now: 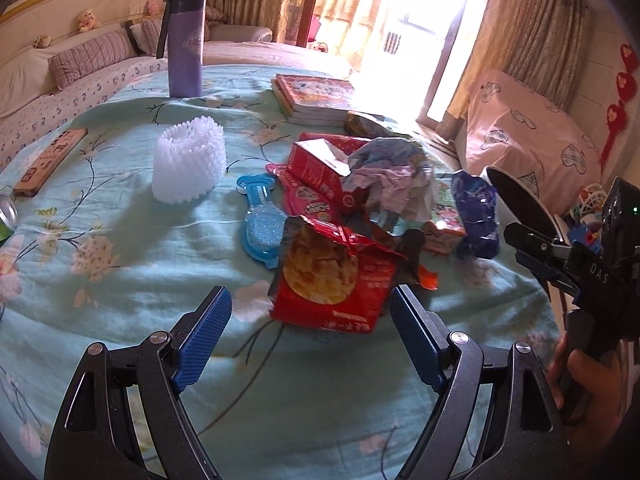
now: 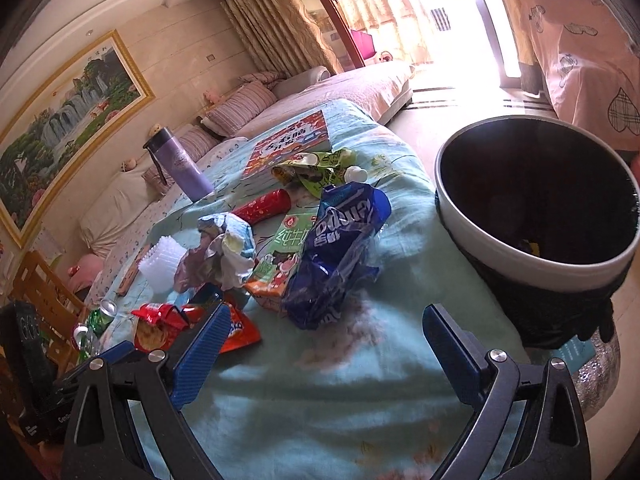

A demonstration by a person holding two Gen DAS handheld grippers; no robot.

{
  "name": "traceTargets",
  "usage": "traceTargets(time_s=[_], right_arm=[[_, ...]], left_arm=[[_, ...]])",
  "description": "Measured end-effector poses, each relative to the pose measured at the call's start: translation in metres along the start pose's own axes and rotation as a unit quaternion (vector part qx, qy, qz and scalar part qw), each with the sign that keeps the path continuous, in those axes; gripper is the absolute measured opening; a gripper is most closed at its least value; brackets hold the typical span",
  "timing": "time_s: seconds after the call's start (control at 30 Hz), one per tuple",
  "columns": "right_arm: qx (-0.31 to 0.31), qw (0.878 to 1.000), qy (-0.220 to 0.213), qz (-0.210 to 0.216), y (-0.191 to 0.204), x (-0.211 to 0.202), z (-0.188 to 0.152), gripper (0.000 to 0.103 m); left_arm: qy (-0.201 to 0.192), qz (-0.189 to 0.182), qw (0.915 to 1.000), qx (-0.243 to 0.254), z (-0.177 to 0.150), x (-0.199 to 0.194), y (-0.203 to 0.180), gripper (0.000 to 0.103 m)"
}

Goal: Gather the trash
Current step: 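Grasp red chip bag with left tool while right tool grasps blue bag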

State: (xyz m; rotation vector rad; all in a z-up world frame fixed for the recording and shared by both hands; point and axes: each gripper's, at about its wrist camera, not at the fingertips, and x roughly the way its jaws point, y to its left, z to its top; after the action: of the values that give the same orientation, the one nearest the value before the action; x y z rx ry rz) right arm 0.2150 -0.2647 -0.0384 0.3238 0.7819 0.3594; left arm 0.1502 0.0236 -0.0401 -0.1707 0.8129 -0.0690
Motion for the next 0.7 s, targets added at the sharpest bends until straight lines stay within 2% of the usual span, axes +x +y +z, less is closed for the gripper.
traceTargets(time_s=[0.1, 0.17, 0.2, 0.23, 0.27, 0.3, 0.4, 0.7], right_arm=[[0.012, 1.0, 0.008, 0.006, -0.003, 0.014, 0.005, 0.094], [0.02, 1.0, 0.014, 0.011, -0.005, 0.023, 0.008, 0.088], [0.026, 0.999, 0.02, 0.016, -0.008, 0.027, 0.008, 0.078], [0.03, 0.999, 0.024, 0.02, -0.01, 0.03, 0.008, 0.059], [0.031, 0.999, 0.029, 0.02, -0.01, 0.032, 0.008, 0.049], [0.03, 0.999, 0.031, 0.019, -0.011, 0.033, 0.007, 0.032], [0.019, 1.0, 0.019, 0.015, -0.008, 0.027, 0.005, 0.027], [-0.009, 1.0, -0.011, -0.002, -0.004, -0.012, -0.002, 0.025]], left_arm=[[0.012, -0.007, 0.9999, -0.004, 0.002, 0.011, 0.005, 0.082], [0.021, -0.018, 0.9996, -0.008, 0.0, 0.016, 0.008, 0.063], [0.027, -0.028, 0.9992, -0.01, -0.001, 0.018, 0.009, 0.042], [0.031, -0.038, 0.9987, -0.012, -0.003, 0.02, 0.01, 0.027], [0.029, -0.041, 0.9987, -0.011, -0.004, 0.019, 0.01, 0.02], [0.024, -0.038, 0.999, -0.007, -0.005, 0.016, 0.01, 0.015], [0.007, -0.038, 0.9992, -0.008, -0.007, 0.006, 0.008, 0.007], [-0.046, -0.053, 0.9975, 0.005, 0.001, -0.032, -0.011, 0.001]])
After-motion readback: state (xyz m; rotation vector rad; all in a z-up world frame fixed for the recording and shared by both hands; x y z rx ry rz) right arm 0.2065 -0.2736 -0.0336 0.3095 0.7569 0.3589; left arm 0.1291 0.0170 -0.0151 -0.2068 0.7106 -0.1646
